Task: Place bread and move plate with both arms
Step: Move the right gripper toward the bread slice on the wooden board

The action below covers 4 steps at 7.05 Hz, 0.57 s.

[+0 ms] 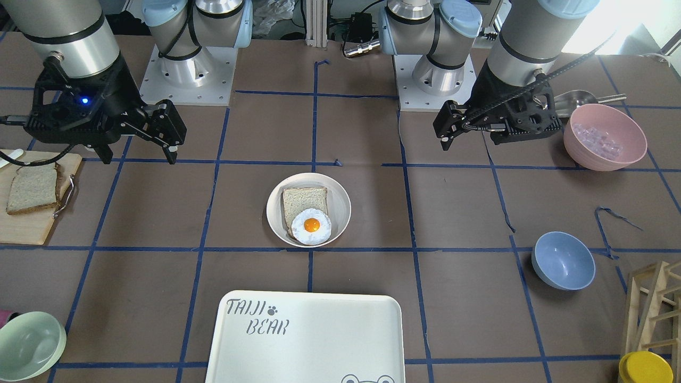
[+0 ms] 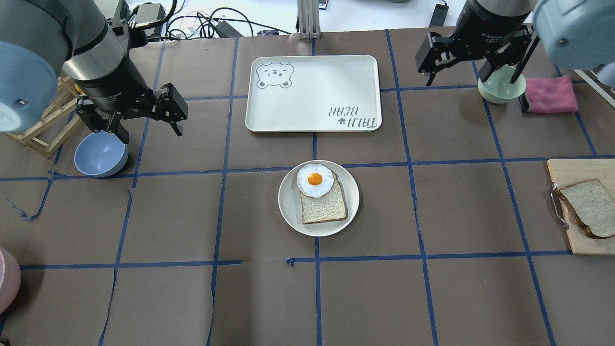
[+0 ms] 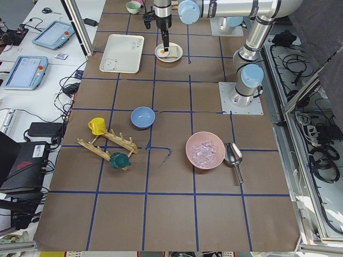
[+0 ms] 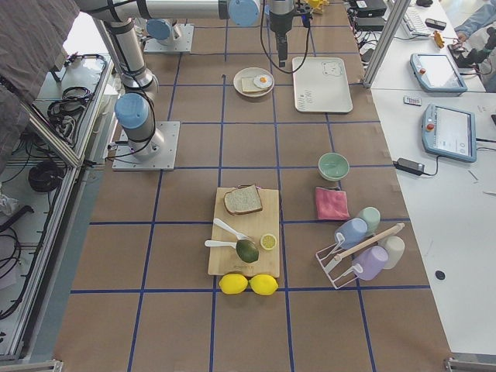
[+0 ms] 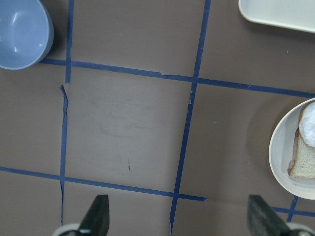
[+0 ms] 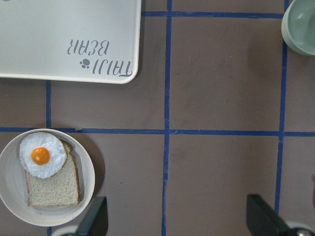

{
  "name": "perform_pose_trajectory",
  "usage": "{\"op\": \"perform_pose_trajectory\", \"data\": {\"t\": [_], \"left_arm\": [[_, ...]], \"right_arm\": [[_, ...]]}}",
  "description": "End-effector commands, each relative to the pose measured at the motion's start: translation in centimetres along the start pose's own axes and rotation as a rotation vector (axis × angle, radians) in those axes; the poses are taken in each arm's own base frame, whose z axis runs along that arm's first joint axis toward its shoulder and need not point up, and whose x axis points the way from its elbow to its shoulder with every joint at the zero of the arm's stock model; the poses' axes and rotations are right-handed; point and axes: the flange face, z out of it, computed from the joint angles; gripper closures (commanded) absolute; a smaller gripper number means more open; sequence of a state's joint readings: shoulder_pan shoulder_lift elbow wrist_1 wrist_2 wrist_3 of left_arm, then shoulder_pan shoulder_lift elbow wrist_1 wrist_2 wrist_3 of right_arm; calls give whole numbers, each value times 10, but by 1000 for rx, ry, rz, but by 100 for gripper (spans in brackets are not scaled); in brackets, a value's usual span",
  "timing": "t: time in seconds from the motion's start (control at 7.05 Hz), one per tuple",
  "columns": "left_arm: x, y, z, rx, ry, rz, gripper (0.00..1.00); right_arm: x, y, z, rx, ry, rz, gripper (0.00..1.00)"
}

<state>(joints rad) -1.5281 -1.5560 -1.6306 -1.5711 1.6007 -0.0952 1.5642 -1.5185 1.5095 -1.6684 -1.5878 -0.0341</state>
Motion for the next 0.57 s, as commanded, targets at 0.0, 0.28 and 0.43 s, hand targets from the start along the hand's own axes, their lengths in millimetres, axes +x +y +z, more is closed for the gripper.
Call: {"op": "perform_pose_trajectory", "data": {"t": [0.0,0.28,0.43], "left_arm": [[0,3,-2,4,-1,36,0],[1,3,0,-1,-1,38,0],[2,3,0,0,-3,40,0]], "right_arm": [[-1,6,-8,7,4,-11,0],[2,4,-8,13,-35,-34,0],[3,3,-8,14,-21,-38,0]]}}
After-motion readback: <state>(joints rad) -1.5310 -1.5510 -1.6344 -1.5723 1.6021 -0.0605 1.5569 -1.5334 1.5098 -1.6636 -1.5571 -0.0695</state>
